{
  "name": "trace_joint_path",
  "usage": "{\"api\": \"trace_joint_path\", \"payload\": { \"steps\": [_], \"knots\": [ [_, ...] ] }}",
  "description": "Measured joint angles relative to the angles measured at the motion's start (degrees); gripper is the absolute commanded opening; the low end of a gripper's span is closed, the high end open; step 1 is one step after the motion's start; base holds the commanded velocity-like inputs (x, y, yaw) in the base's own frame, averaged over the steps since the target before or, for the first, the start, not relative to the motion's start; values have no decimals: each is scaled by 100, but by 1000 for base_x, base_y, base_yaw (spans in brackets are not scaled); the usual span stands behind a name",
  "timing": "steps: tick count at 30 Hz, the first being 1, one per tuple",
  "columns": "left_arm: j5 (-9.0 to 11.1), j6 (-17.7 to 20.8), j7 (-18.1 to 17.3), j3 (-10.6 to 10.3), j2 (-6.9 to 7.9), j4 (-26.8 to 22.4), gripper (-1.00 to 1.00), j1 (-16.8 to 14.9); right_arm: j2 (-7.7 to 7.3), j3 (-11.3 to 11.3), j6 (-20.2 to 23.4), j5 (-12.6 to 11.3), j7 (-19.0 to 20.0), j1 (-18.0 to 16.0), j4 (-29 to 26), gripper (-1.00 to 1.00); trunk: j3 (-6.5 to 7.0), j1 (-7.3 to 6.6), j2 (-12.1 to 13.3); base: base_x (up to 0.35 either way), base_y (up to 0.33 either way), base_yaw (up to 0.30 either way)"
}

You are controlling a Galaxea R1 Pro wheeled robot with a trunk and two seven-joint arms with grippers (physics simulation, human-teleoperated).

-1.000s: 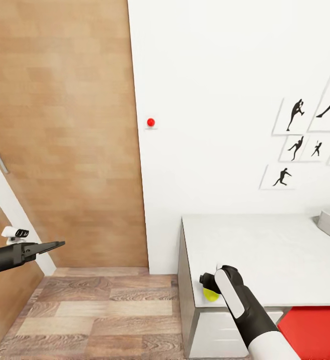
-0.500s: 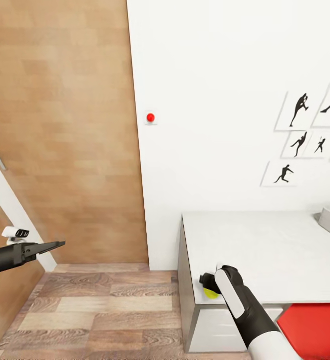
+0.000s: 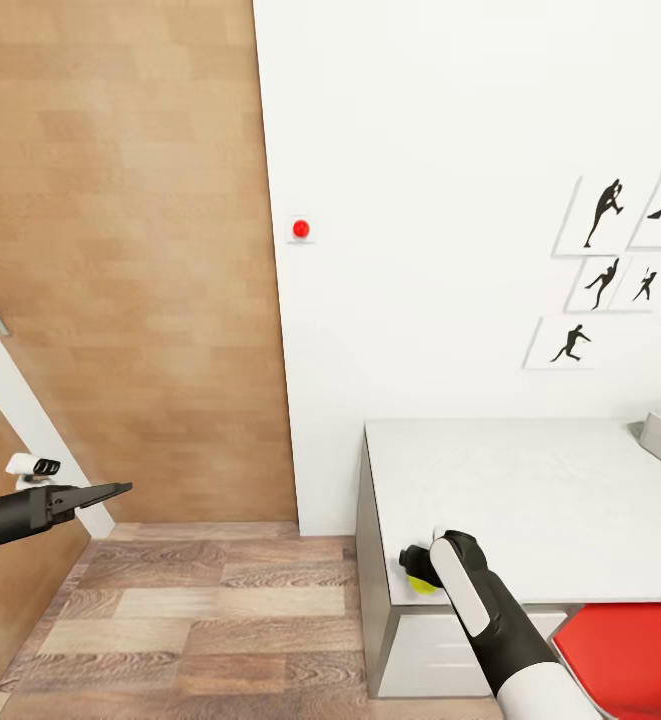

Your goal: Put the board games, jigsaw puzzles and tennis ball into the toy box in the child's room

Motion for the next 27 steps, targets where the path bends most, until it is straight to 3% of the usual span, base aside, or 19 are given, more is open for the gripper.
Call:
{"api": "trace_joint_path", "payload": {
  "steps": [14, 15, 27],
  "knots": [
    [-4, -2, 6, 0, -22, 0, 100, 0, 3, 1, -2, 0, 0, 0, 0, 100, -3, 0, 0, 0, 0, 0],
    [-5, -2, 6, 0, -22, 0, 100, 0, 4, 1, -1, 0, 0, 0, 0, -100, -3, 0, 0, 0, 0, 0],
    [-6, -4, 6, 0, -24, 0, 100, -1, -1, -2, 8, 29, 4, -1, 5, -100, -3, 0, -1, 0, 0, 0]
  ]
}}
